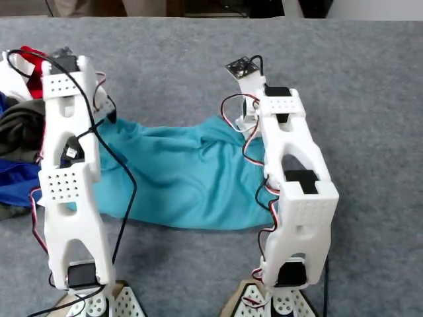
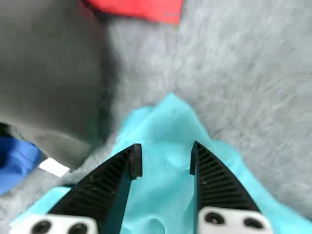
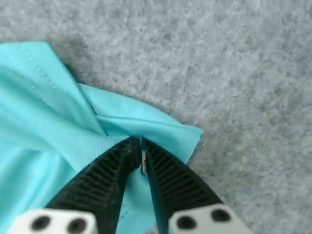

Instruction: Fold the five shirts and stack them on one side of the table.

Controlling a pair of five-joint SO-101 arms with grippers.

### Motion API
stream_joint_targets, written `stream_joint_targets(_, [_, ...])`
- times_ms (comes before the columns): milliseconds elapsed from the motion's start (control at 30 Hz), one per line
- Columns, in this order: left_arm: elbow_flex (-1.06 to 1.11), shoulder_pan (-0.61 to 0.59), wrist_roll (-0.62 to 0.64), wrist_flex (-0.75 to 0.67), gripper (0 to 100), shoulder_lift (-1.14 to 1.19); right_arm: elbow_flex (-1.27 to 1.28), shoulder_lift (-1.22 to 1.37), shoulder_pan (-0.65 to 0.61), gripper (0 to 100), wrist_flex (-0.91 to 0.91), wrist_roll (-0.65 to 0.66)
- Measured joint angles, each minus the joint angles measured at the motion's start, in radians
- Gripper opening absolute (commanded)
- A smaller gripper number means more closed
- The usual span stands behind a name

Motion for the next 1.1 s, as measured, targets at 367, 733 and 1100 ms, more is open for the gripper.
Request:
stream_joint_targets(367, [-0.083,-0.012,0.041,-0.178,17,0.123,0.000,0.000,0.000,1.2,0.000,0.000])
stream_joint_targets(733, [-0.084,0.020,0.041,-0.046,14,0.190,0.000,0.000,0.000,1.2,0.000,0.000])
stream_joint_targets(1100, [-0.106,0.020,0.040,-0.034,2,0.192,0.000,0.000,0.000,1.2,0.000,0.000])
